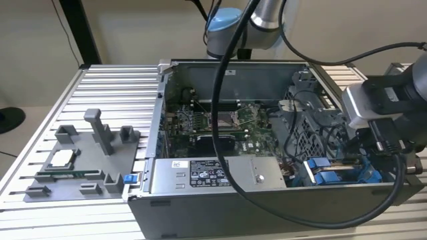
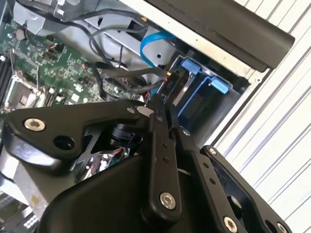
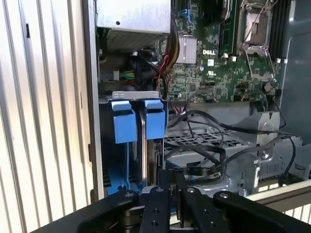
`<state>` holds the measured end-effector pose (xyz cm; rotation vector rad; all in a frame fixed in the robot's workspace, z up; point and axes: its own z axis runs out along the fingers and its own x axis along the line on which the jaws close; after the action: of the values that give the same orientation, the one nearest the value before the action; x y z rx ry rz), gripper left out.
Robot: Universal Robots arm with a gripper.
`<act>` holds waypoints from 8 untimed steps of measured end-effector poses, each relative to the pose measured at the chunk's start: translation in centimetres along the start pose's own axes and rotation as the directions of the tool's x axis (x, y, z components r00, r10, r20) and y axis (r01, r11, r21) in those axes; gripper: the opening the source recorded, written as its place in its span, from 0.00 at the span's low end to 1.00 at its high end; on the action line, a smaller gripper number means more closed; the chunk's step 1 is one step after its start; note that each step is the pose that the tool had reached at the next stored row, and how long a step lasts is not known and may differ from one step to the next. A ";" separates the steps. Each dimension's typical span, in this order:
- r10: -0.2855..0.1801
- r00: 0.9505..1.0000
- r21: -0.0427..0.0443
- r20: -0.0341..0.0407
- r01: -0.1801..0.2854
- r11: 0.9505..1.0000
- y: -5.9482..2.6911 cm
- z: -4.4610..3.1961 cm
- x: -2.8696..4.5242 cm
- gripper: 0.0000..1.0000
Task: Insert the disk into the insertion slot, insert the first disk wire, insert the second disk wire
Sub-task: 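Insert the second disk wire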
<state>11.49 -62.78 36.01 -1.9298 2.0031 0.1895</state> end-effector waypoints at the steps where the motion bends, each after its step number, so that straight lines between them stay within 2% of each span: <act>1: -0.004 1.000 0.008 -0.004 0.004 1.000 0.13 0.04 -0.03 0.00; 5: -0.017 1.000 0.029 -0.025 0.017 0.999 0.80 0.19 -0.13 0.00; 8: -0.023 0.999 0.044 -0.036 0.025 0.999 1.73 0.29 -0.18 0.00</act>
<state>9.82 -62.40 35.55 -1.9422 1.9887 0.1045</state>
